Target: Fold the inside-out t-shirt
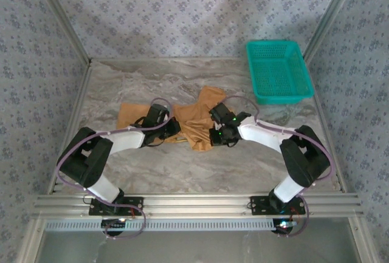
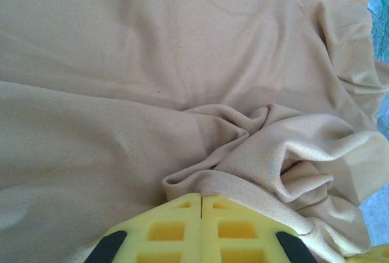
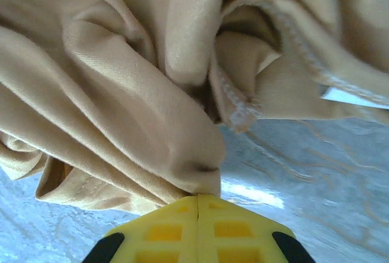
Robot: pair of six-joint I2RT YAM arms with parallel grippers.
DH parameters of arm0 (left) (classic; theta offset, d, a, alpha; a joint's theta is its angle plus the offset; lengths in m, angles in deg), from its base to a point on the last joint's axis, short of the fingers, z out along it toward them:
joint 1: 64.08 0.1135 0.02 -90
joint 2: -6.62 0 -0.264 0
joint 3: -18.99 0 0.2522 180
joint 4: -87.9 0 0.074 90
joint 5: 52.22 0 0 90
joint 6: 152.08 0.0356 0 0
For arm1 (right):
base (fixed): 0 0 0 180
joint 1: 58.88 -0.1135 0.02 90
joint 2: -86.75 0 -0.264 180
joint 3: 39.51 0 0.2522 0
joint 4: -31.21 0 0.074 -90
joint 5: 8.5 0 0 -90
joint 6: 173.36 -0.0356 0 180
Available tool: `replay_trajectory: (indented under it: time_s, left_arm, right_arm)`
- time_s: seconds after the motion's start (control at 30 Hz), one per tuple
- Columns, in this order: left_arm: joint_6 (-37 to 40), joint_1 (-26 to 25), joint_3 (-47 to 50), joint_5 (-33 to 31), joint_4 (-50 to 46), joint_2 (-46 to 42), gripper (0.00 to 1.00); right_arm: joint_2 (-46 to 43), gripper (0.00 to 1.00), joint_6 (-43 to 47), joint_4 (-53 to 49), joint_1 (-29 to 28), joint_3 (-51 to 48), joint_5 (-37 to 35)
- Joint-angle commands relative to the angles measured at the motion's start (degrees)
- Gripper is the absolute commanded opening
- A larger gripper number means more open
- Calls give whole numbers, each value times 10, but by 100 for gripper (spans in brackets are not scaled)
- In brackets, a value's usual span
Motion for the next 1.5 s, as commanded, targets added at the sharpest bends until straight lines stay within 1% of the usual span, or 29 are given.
replay_trajectory:
  time_s: [0.0,0.03,0.07,0.17,0.37,0.43,0.47,0.5,0.6,0.8,0.83,0.87,1.0,1.03,1.07,1.3,1.37,1.47]
  left_arm:
    - [-1,-2,-18,-1,8,4,0]
    - [1,-2,-20,-1,6,4,0]
    - [2,-2,-21,-2,3,4,0]
    - [4,-2,-21,-3,1,4,0]
    - [4,-1,-18,-5,0,3,0]
    - [5,-1,-18,-7,-1,4,0]
    - [4,-1,-18,-7,-2,3,0]
    - [4,-1,-18,-7,-3,3,0]
    - [4,-1,-13,-8,-2,0,0]
    - [7,0,-8,-11,-8,-11,0]
    - [7,1,-7,-10,-8,-12,0]
    - [7,1,-7,-10,-8,-12,0]
    - [8,3,-6,-9,-8,-14,0]
    - [7,4,-6,-9,-9,-14,0]
    - [8,5,-7,-9,-8,-14,0]
    - [9,8,-20,-6,-14,-18,0]
    - [10,9,-28,-5,-15,-17,0]
    - [10,8,-34,-4,-16,-16,0]
  right_arm:
    - [-55,17,-41,-48,-28,30,-85]
    - [-65,21,-51,-56,-39,35,-91]
    - [-72,23,-58,-58,-50,38,-89]
    - [-72,25,-69,-37,-74,40,-56]
    - [-8,27,-137,56,-88,45,49]
    - [11,34,-158,87,-89,45,71]
    - [19,35,-166,100,-90,46,78]
    - [27,36,-173,107,-91,48,79]
    - [54,42,-180,112,-91,58,70]
    - [88,44,-192,121,-80,69,56]
    - [92,42,-193,124,-78,71,55]
    - [95,37,-195,128,-76,73,55]
    - [92,9,-196,119,-74,85,48]
    - [86,3,-194,115,-73,88,48]
    - [77,0,-191,109,-73,89,47]
    - [-30,0,-142,16,-70,131,24]
    - [-57,0,-131,-3,-70,159,30]
    - [-80,0,-126,-6,-70,161,45]
